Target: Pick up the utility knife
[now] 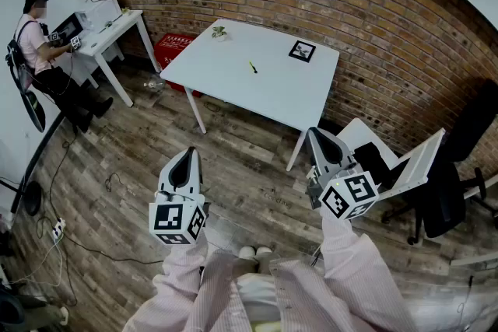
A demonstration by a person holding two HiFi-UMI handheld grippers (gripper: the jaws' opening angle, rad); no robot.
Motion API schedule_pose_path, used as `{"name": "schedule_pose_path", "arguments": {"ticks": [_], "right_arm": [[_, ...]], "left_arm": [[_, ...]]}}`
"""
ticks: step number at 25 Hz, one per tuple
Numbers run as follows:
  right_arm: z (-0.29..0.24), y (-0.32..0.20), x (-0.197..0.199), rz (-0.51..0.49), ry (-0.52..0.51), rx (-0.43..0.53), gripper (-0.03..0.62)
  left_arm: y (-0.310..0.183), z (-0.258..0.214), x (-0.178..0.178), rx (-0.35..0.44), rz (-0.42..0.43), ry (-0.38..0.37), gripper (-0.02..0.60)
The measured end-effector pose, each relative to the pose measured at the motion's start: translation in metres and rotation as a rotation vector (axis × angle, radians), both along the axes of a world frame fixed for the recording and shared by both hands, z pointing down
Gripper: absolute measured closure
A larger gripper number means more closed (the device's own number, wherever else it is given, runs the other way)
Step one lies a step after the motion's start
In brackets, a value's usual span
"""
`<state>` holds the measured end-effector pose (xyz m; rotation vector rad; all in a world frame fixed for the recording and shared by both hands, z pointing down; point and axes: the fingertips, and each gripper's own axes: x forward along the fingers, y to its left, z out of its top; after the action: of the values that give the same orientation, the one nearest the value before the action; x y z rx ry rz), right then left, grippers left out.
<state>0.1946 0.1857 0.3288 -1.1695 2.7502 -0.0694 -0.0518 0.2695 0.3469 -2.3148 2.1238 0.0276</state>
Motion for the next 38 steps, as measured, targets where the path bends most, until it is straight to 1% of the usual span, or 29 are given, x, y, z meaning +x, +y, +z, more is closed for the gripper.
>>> {"name": "schedule_pose_path", "arguments": {"ticks": [15, 23, 28, 30, 38], "right_arm": [[0.007, -0.014, 0.01, 0.005, -0.008, -0.009, 0.591], [0.022, -0.029, 0.021, -0.011, 0.016, -0.032, 0.583], [0.028, -0.035, 0.025, -0.011, 0.015, -0.049, 0.514], [0.031, -0.036, 0.024, -0.015, 0.015, -0.055, 0.507], [0.04, -0.048, 0.018, -0.035, 0.015, -0.082, 0.427]], "left_arm": [[-0.011, 0.004, 0.011, -0.011, -0.001, 0.008, 0.589], [-0.018, 0.008, 0.025, -0.013, -0.019, 0.015, 0.59], [-0.014, 0.014, 0.032, -0.022, -0.034, 0.024, 0.589], [-0.013, 0.018, 0.032, -0.029, -0.041, 0.029, 0.589], [-0.024, 0.02, 0.026, -0.038, -0.053, 0.026, 0.589]]}}
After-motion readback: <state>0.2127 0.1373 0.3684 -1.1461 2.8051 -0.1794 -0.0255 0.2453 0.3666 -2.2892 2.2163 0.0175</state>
